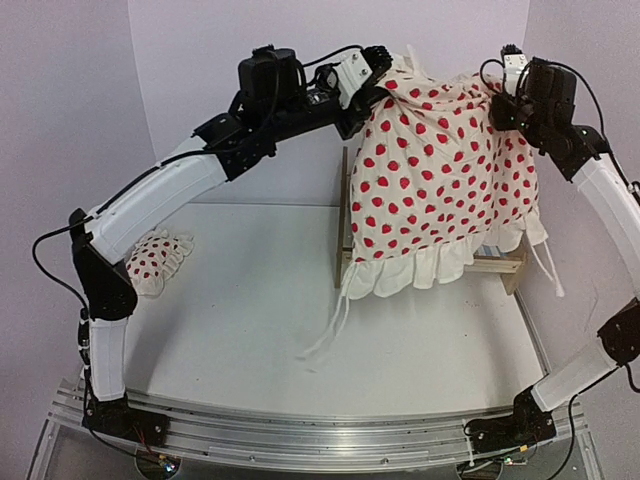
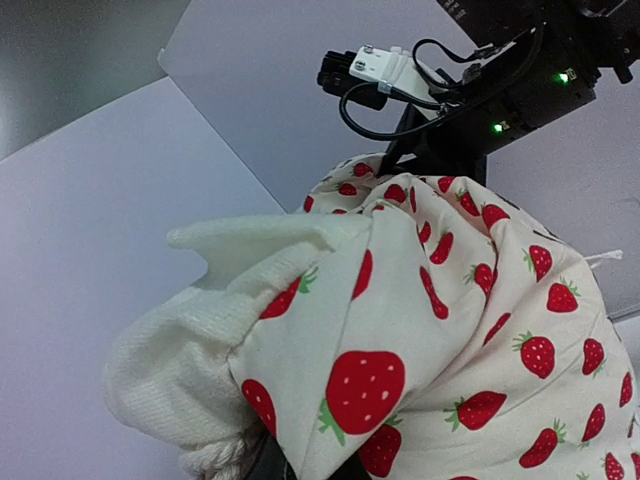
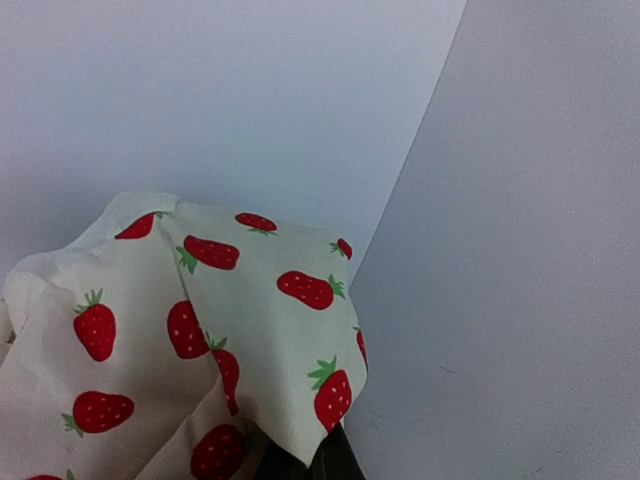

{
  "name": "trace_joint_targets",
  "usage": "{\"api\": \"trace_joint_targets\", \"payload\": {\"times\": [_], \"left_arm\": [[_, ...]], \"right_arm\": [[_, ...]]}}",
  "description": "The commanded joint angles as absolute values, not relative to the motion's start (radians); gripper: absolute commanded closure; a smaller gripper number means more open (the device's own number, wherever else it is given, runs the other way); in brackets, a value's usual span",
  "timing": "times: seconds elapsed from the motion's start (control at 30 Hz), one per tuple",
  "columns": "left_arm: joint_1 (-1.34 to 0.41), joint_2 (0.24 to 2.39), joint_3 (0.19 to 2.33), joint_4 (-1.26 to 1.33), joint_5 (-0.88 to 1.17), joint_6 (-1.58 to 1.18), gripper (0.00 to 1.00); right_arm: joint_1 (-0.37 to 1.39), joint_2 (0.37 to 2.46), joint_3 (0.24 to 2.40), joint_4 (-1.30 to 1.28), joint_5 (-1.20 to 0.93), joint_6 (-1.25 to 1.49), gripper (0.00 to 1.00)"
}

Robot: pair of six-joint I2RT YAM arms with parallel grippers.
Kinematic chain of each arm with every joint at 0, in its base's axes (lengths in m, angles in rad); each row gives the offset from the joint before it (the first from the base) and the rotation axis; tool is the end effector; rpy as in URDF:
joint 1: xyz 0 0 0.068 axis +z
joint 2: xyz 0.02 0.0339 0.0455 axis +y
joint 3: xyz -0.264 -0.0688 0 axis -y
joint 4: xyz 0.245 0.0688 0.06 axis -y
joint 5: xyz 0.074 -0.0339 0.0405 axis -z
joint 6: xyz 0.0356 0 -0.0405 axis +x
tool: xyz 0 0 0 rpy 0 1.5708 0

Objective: Set up the pet bed

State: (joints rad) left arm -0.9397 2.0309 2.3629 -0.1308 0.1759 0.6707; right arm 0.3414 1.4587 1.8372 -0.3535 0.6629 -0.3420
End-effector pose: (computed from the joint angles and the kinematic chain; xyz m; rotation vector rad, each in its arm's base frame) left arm 0.2641 -0.3720 0.5084 1.0928 0.8447 -0.3455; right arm 0.2881 0.0791 0.5247 -0.0039 1.5737 -0.5112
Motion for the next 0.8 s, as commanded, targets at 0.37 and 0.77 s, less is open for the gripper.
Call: {"api": "trace_joint_targets", "payload": {"times": [0.37, 0.77], "left_arm": [[-0.867, 2.416, 2.511, 0.468, -0.058, 0.979, 1.0], [-0.827, 2.428, 2.545, 0.571, -0.104, 1.026, 1.0]], "right_arm": [[0.055, 1.686, 1.939, -0.325, 0.483, -0.234, 1.0], [0.089, 1.49, 1.866, -0.326, 0.557, -0.2, 1.0]]}}
